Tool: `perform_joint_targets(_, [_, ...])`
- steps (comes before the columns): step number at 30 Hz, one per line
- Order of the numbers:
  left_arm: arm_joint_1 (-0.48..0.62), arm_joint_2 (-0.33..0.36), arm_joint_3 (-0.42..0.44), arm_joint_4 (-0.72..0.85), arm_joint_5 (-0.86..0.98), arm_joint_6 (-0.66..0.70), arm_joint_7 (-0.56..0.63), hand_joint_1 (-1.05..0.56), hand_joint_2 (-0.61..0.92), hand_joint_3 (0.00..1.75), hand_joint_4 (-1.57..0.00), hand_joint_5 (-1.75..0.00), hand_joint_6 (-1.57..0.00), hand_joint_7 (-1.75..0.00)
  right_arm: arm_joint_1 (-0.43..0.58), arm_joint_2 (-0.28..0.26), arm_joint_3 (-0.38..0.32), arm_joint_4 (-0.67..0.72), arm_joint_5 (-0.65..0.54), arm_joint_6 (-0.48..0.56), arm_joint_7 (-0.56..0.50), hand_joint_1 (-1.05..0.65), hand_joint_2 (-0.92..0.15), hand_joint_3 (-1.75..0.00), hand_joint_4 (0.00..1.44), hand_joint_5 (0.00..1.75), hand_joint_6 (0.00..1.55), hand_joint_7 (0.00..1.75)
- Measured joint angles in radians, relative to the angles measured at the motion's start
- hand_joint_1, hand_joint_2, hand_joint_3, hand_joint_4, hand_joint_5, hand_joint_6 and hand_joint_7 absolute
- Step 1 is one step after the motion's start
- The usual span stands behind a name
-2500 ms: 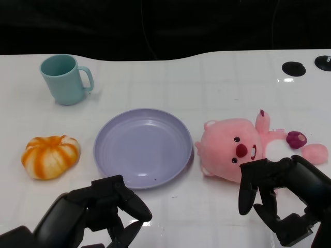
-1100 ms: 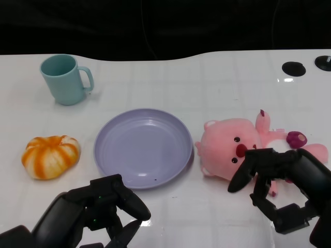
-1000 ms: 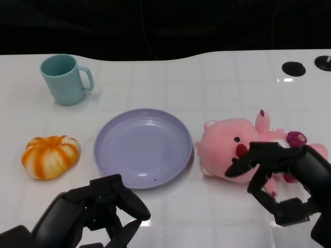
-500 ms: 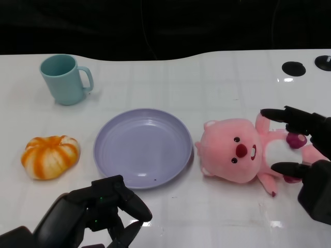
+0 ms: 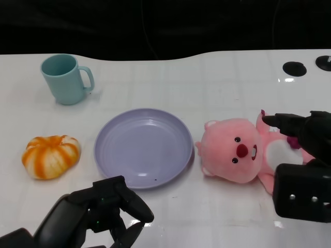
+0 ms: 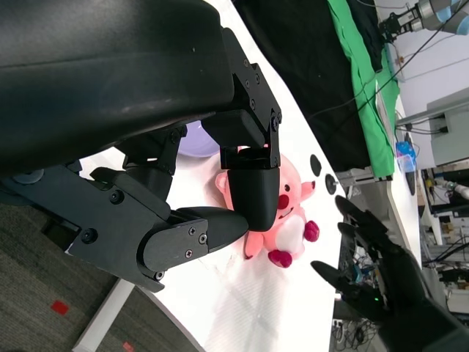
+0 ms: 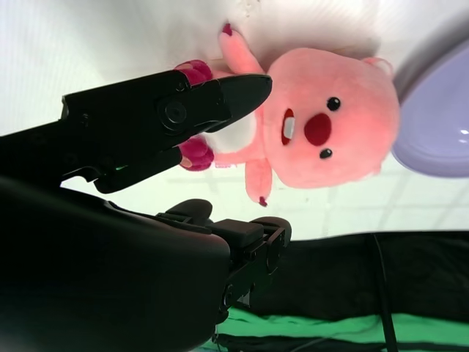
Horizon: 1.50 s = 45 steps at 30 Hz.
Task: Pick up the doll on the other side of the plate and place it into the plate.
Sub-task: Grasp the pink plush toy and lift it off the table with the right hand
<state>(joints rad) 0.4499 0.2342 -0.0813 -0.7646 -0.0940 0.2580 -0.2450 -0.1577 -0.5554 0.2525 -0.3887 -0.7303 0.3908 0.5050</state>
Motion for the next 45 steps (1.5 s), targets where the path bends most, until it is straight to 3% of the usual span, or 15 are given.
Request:
perform_joint_targets(4, [0.009, -0.002, 0.000, -0.011, 0.000, 0.003, 0.000, -0.35, 0.62, 0.90, -0.69, -1.67, -0.74, -1.33, -0.026, 0.009, 0.042, 0.064, -0.047, -0.003, -0.001, -0.69, -0.92, -0.09, 0.06, 0.53, 0.28, 0.08])
perform_joint_targets(12, [0.017, -0.003, 0.000, -0.025, 0.001, 0.007, 0.000, -0.42, 0.67, 0.80, -0.68, -1.65, -0.76, -1.31, -0.103, 0.064, 0.103, 0.253, -0.088, -0.024, -0.046, -0.70, -0.92, -0.15, 0.09, 0.50, 0.31, 0.06])
perform_joint_targets(30, [0.044, 0.001, 0.006, -0.043, 0.003, 0.010, 0.000, -0.40, 0.69, 0.75, -0.68, -1.65, -0.76, -1.25, -0.327, 0.202, 0.187, 0.672, -0.094, -0.034, -0.161, -0.75, -0.92, -0.22, 0.13, 0.39, 0.36, 0.04])
perform_joint_targets(36, [0.061, 0.002, 0.013, -0.060, -0.014, 0.016, 0.000, -0.37, 0.67, 0.78, -0.68, -1.65, -0.77, -1.27, -0.397, 0.223, 0.234, 0.812, -0.109, -0.069, -0.227, -0.75, -0.92, -0.16, 0.26, 0.34, 0.47, 0.05])
perform_joint_targets(40, [0.065, 0.003, 0.019, -0.066, -0.033, 0.020, 0.000, -0.36, 0.65, 0.83, -0.67, -1.65, -0.77, -1.28, -0.447, 0.244, 0.264, 0.921, -0.112, -0.109, -0.306, -0.66, -0.92, -0.07, 0.40, 0.30, 0.64, 0.06])
perform_joint_targets(42, [0.066, 0.005, 0.020, -0.067, -0.034, 0.019, 0.000, -0.36, 0.65, 0.84, -0.66, -1.65, -0.76, -1.28, -0.464, 0.253, 0.268, 0.968, -0.107, -0.136, -0.348, -0.57, -0.92, -0.04, 0.49, 0.27, 0.76, 0.06])
perform_joint_targets(45, [0.066, 0.009, 0.021, -0.068, -0.034, 0.019, 0.000, -0.36, 0.65, 0.85, -0.66, -1.66, -0.76, -1.27, -0.490, 0.275, 0.260, 1.061, -0.085, -0.196, -0.451, -0.34, -0.88, -0.01, 0.85, 0.26, 1.06, 0.08])
